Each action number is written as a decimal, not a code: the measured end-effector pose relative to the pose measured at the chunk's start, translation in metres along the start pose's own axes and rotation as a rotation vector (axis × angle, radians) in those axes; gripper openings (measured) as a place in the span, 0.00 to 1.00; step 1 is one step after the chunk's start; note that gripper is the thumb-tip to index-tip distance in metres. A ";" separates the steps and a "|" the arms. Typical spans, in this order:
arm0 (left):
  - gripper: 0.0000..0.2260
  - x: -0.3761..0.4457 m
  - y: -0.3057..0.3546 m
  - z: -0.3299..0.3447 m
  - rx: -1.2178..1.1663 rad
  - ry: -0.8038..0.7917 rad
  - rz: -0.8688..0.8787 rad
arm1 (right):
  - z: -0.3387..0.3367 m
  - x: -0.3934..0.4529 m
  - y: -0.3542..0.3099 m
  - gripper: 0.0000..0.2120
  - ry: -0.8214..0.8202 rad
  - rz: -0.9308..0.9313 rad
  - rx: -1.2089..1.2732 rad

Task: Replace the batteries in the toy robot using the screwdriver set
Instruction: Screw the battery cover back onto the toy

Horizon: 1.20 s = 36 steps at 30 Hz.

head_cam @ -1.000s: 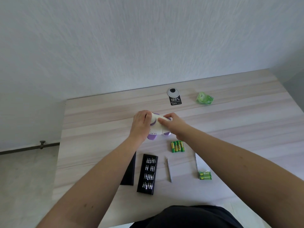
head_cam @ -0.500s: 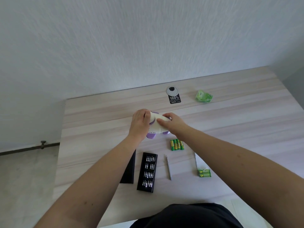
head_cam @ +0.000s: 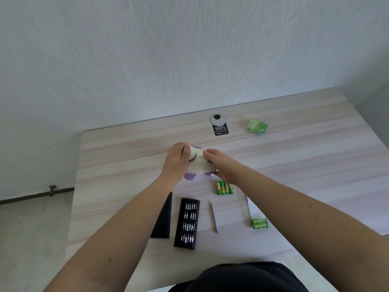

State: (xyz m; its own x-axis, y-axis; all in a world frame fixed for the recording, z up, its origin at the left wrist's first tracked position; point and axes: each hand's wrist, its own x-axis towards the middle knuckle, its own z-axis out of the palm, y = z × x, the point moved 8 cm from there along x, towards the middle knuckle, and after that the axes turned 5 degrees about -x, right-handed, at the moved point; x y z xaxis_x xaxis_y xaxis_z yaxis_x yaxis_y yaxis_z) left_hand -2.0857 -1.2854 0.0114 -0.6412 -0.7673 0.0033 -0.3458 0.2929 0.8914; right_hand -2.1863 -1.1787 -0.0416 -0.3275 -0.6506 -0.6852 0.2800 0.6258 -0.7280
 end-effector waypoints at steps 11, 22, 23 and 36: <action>0.20 0.005 -0.009 0.004 0.018 -0.001 -0.034 | 0.002 0.004 0.002 0.20 0.228 -0.104 -0.051; 0.24 0.006 -0.001 0.001 0.062 -0.037 0.022 | 0.005 -0.012 0.005 0.24 -0.027 -0.136 -0.156; 0.24 0.006 -0.002 0.001 0.055 -0.038 0.020 | 0.005 -0.013 0.006 0.23 -0.032 -0.148 -0.148; 0.26 0.005 -0.002 0.000 0.063 -0.038 0.024 | -0.004 -0.019 0.010 0.22 0.183 -0.224 -0.220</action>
State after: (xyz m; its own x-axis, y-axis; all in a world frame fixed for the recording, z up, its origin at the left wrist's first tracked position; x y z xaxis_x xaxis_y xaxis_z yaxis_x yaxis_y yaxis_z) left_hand -2.0886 -1.2897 0.0096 -0.6750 -0.7378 0.0060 -0.3720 0.3474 0.8608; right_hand -2.1814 -1.1585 -0.0355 -0.5202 -0.7067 -0.4795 -0.0109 0.5669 -0.8237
